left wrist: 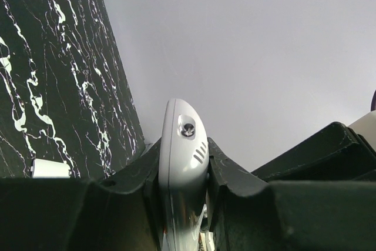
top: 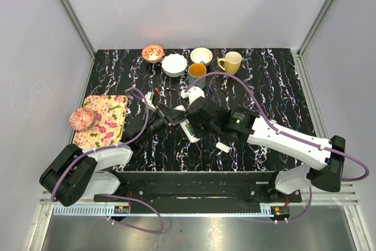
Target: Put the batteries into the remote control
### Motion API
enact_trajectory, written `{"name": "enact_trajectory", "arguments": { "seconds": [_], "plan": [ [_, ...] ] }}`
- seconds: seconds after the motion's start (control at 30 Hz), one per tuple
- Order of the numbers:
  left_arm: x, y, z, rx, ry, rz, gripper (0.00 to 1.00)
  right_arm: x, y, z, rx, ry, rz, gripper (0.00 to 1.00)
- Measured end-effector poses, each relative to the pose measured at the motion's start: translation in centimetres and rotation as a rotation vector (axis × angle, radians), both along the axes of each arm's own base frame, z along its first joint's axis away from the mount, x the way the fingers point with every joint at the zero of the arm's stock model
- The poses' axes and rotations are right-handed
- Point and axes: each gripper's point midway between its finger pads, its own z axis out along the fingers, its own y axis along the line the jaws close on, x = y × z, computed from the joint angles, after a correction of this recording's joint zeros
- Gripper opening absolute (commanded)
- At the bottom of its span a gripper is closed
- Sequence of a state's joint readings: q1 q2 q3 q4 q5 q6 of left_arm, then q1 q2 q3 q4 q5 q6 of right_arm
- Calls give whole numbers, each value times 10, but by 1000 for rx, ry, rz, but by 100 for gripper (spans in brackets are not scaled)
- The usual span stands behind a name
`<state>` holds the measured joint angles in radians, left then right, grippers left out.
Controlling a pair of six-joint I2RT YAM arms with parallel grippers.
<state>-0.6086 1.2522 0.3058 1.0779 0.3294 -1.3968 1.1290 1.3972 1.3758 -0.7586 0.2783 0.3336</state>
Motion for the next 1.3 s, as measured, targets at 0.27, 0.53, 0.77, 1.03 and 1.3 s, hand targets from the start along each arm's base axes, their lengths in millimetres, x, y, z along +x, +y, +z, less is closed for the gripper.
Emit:
{"name": "enact_trajectory", "arguments": {
  "seconds": [0.27,0.53,0.77,1.03,1.3],
  "plan": [
    [0,0,-2,5,5,0,0,-1,0,-1,0,4,0,12],
    [0,0,-2,5,5,2,0,-1,1,-2,0,7,-3,24],
    [2,0,-6,18,12,6,0,0,2,-8,-17,14,-4,16],
    [2,0,-10,28,22,6,0,3,0,-9,-28,8,-20,0],
    [3,-1,-13,25,38,5,0,5,-1,-6,-12,-3,-42,0]
  ]
}}
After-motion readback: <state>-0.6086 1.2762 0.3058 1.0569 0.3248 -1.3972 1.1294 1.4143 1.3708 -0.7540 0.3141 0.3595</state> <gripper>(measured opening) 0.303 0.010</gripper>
